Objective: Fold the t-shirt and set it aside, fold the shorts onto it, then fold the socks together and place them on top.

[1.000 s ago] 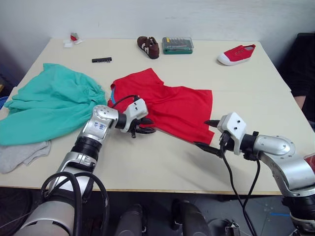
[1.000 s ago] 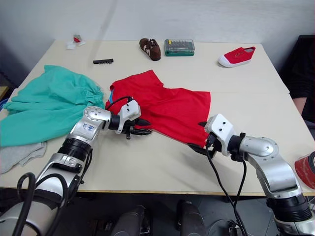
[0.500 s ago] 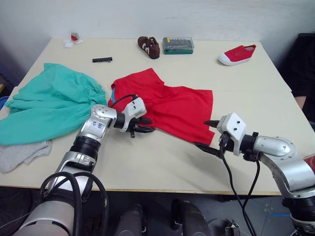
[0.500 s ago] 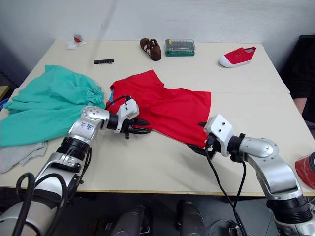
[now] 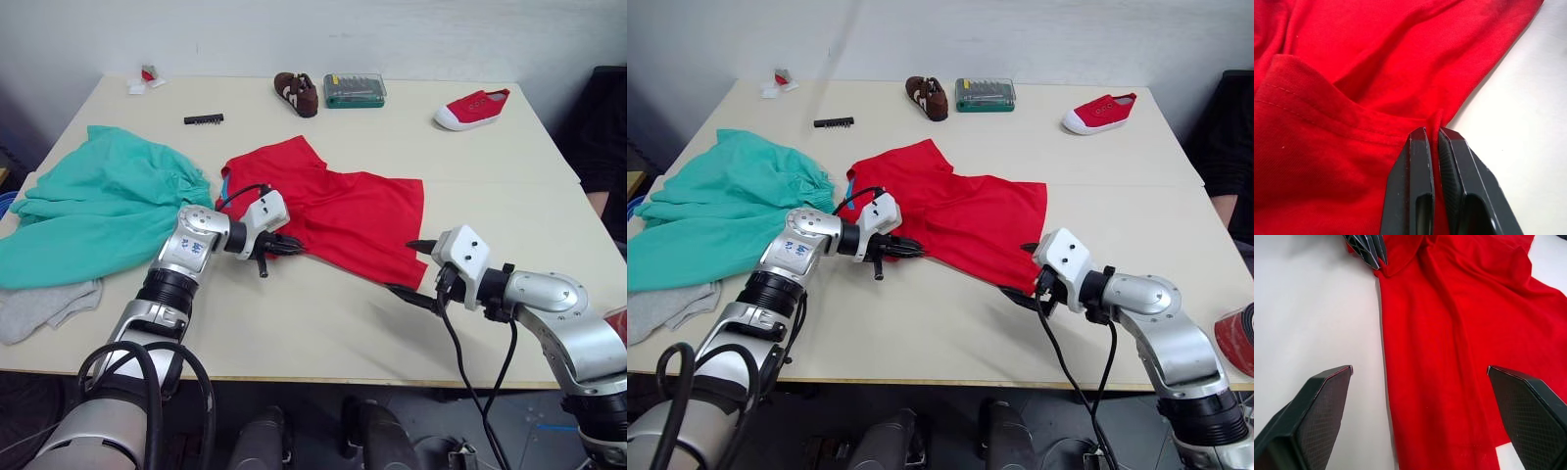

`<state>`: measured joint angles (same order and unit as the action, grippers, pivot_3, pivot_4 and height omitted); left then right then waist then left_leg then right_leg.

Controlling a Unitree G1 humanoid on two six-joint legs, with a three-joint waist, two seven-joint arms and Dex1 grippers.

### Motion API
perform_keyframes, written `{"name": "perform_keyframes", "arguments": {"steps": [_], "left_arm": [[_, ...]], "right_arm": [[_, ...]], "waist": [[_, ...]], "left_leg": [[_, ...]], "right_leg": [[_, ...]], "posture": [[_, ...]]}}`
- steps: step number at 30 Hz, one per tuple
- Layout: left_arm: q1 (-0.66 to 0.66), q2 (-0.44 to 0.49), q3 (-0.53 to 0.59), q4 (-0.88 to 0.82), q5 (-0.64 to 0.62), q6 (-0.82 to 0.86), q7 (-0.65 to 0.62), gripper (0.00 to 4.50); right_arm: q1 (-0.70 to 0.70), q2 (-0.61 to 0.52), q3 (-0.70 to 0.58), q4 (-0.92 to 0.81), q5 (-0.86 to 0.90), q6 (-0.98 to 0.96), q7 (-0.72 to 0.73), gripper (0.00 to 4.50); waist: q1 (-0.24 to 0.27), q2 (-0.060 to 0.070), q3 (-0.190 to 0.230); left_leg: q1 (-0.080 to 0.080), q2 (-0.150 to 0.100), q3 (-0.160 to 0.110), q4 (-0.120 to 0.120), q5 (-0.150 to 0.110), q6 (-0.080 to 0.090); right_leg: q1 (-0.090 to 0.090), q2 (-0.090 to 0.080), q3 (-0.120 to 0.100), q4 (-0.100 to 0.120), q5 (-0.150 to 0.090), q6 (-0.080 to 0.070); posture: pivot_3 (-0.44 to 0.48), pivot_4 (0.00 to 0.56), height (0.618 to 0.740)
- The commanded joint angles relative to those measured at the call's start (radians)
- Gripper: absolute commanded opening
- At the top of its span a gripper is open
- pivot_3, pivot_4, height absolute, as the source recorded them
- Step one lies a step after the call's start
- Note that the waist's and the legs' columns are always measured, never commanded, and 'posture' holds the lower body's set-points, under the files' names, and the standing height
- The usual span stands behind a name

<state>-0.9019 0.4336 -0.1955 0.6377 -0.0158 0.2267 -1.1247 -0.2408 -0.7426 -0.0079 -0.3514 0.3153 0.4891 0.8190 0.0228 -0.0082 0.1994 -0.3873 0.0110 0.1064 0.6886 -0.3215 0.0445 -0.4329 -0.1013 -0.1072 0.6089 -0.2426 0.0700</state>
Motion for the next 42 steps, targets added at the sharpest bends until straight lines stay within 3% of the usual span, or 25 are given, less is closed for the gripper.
{"name": "perform_keyframes", "arguments": {"steps": [1, 11, 18, 22, 26, 32, 37, 42], "left_arm": [[-0.03, -0.002, 0.017, -0.006, -0.016, -0.009, -0.004, 0.0], [-0.03, 0.069, 0.11, -0.05, -0.149, 0.175, -0.116, 0.0], [0.081, 0.188, 0.126, -0.23, -0.236, 0.286, -0.247, 0.0], [0.118, 0.234, 0.138, -0.289, -0.255, 0.327, -0.232, 0.0], [0.133, 0.241, 0.153, -0.308, -0.26, 0.329, -0.194, 0.0], [0.142, 0.243, 0.165, -0.319, -0.271, 0.332, -0.16, 0.0], [0.149, 0.256, 0.167, -0.317, -0.281, 0.335, -0.162, 0.0], [0.186, 0.329, 0.213, -0.36, -0.347, 0.419, -0.203, 0.0]], "right_arm": [[0.003, -0.003, -0.013, -0.037, 0.001, -0.005, -0.006, 4.5], [-0.015, -0.005, -0.055, 0.011, 0.05, 0.089, -0.012, 4.5], [-0.11, 0.017, -0.069, 0.173, 0.071, 0.193, -0.046, 4.5], [-0.16, 0.039, -0.044, 0.285, 0.053, 0.222, -0.061, 4.5], [-0.17, 0.047, -0.008, 0.352, 0.024, 0.209, -0.052, 3.68], [-0.154, 0.051, 0.0, 0.316, 0.037, 0.221, -0.033, 1.53], [-0.149, 0.05, -0.031, 0.266, 0.058, 0.217, -0.029, 0.03], [-0.115, 0.001, -0.066, 0.135, 0.093, 0.175, 0.022, 0.01]], "waist": [[0.0, 0.0, 0.0], [-0.004, 0.0, 0.0], [-0.014, 0.0, 0.0], [-0.021, 0.0, 0.0], [-0.022, 0.0, 0.0], [-0.024, 0.0, 0.0], [-0.024, 0.0, 0.0], [-0.027, 0.0, 0.0]], "left_leg": [[0.0, 0.0, 0.0, 0.0, 0.0, 0.0], [0.0, 0.0, 0.0, 0.0, 0.0, 0.0], [0.0, 0.0, 0.0, 0.001, 0.0, 0.0], [0.0, 0.001, 0.0, 0.001, 0.0, 0.0], [0.0, 0.0, 0.0, 0.001, 0.0, 0.0], [0.0, 0.001, 0.0, 0.001, 0.0, 0.0], [0.0, 0.001, 0.0, 0.001, 0.0, 0.0], [-0.001, 0.001, 0.001, 0.001, -0.001, -0.001]], "right_leg": [[0.0, 0.0, 0.0, 0.0, 0.0, 0.0], [0.0, 0.0, 0.0, 0.0, 0.0, 0.0], [0.0, -0.001, 0.001, 0.001, 0.0, 0.0], [0.0, -0.002, 0.001, 0.001, 0.0, -0.001], [0.0, -0.003, 0.001, 0.001, 0.0, -0.001], [0.0, -0.002, 0.001, 0.001, 0.0, -0.001], [0.0, -0.002, 0.001, 0.002, 0.0, -0.001], [-0.003, -0.002, 0.003, 0.002, 0.0, -0.001]], "posture": [[0.0, 0.15, 0.74], [0.0, 0.15, 0.74], [0.0, 0.15, 0.74], [0.0, 0.15, 0.74], [0.0, 0.15, 0.74], [0.0, 0.15, 0.74], [0.0, 0.15, 0.74], [0.0, 0.15, 0.74]]}}
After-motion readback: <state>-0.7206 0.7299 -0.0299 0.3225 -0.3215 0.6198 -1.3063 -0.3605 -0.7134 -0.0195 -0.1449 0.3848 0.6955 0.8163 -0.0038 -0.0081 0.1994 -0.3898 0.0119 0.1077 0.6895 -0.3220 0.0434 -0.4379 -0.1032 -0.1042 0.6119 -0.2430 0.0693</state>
